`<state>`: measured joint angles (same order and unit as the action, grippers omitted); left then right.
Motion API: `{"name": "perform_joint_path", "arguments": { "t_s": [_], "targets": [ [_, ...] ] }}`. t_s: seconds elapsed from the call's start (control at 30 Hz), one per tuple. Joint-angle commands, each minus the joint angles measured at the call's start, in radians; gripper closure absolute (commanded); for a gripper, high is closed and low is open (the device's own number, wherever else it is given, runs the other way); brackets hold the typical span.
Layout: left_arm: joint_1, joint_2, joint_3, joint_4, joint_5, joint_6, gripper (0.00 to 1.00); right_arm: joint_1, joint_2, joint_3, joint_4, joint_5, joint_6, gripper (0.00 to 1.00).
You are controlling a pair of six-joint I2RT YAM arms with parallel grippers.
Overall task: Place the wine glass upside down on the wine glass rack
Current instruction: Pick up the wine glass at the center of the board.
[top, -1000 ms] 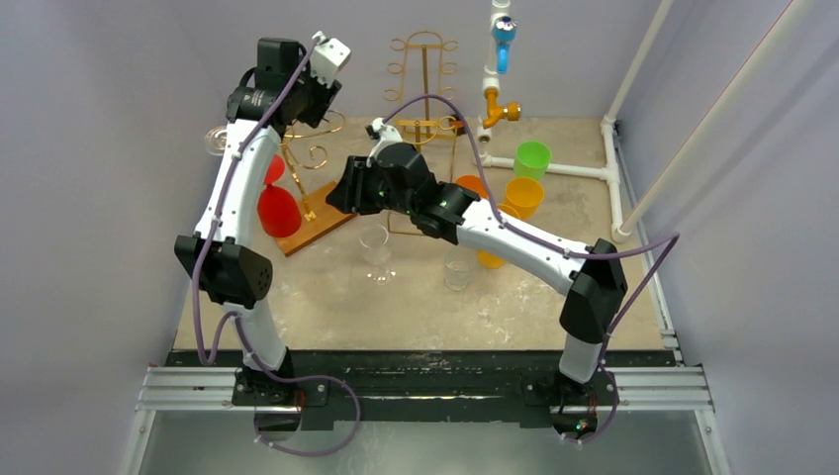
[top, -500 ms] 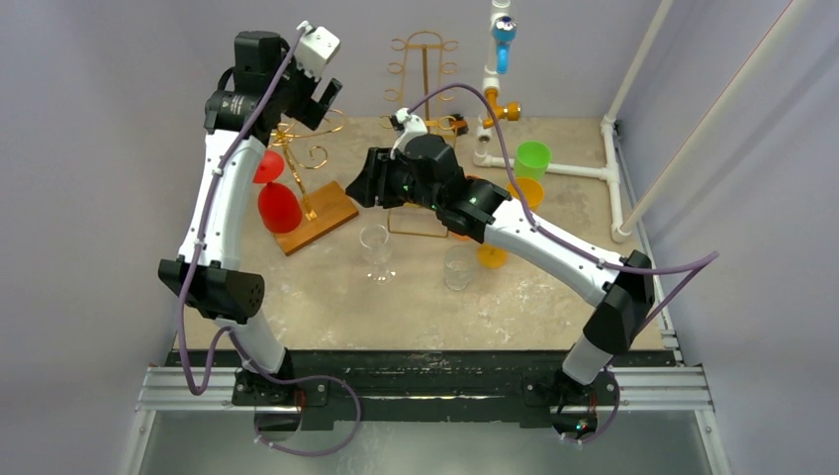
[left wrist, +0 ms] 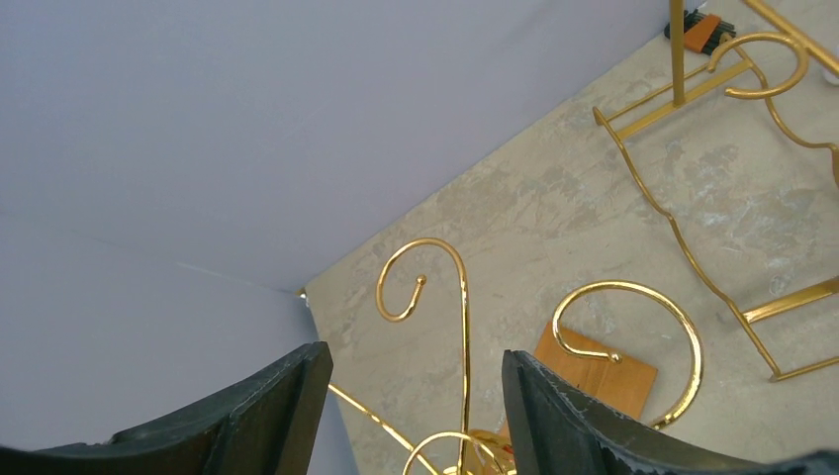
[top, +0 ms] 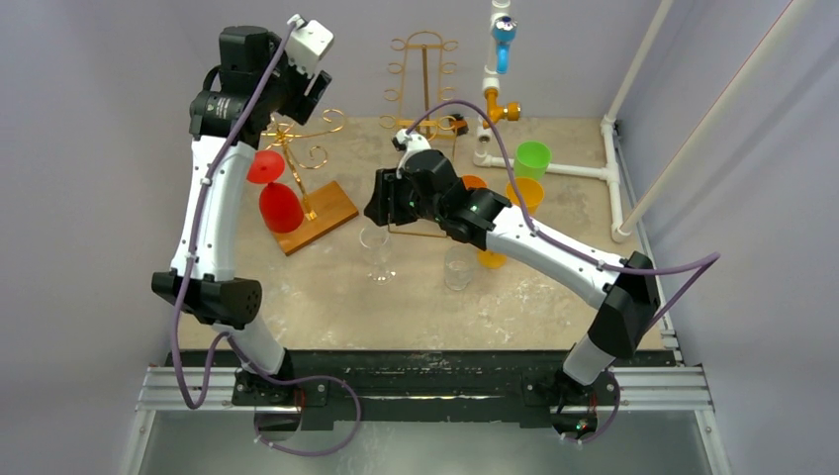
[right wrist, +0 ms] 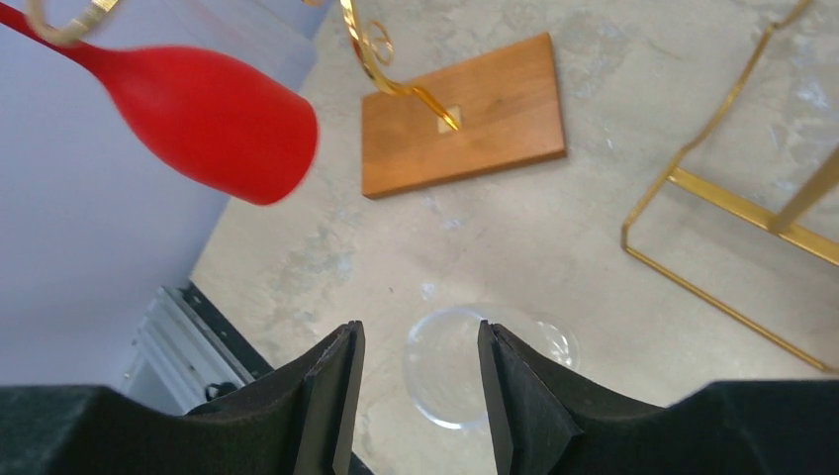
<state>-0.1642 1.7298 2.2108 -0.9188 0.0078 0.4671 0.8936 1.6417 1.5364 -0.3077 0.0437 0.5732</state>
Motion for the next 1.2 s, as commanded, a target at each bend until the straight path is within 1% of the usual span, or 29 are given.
{"name": "perform_joint_path", "arguments": {
  "t_s": [0.0,0.17,0.37,0.6,0.73,0.8,0.93,1.03,1.13,1.17],
  "targets": [
    [0.000,-0.111,0.052,-0.140,-0.149,-0.070,0.33,-0.004,-0.050,-0.050,-0.064,0.049,-0.060,0.46],
    [0.000,-0.184,0.029,-0.159,-0.114,-0.079,0.33,-0.009,-0.046,-0.105,-0.069,0.044,-0.072,0.46],
    [0.000,-0.249,0.020,-0.196,-0.090,-0.100,0.25,-0.014,0.000,-0.088,-0.085,0.037,-0.086,0.47],
    [0.000,-0.311,0.007,-0.193,-0.092,-0.104,0.17,-0.014,0.045,-0.047,-0.129,0.016,-0.106,0.48],
    [0.000,-0.329,0.003,-0.194,-0.067,-0.111,0.14,-0.013,0.067,-0.034,-0.159,0.016,-0.108,0.49],
    [0.000,-0.340,-0.010,-0.193,-0.047,-0.111,0.12,-0.014,0.076,-0.033,-0.172,0.021,-0.111,0.52],
    [0.000,-0.358,-0.042,-0.181,-0.028,-0.114,0.09,-0.013,0.104,-0.005,-0.195,0.037,-0.124,0.63],
    [0.000,-0.372,-0.060,-0.182,-0.013,-0.113,0.09,-0.014,0.144,0.040,-0.241,0.077,-0.142,0.66],
    [0.000,-0.388,-0.078,-0.184,-0.012,-0.109,0.09,-0.013,0.175,0.059,-0.265,0.079,-0.158,0.68],
    [0.000,-0.394,-0.086,-0.185,0.007,-0.107,0.09,-0.013,0.182,0.060,-0.267,0.069,-0.163,0.70]
  ]
}}
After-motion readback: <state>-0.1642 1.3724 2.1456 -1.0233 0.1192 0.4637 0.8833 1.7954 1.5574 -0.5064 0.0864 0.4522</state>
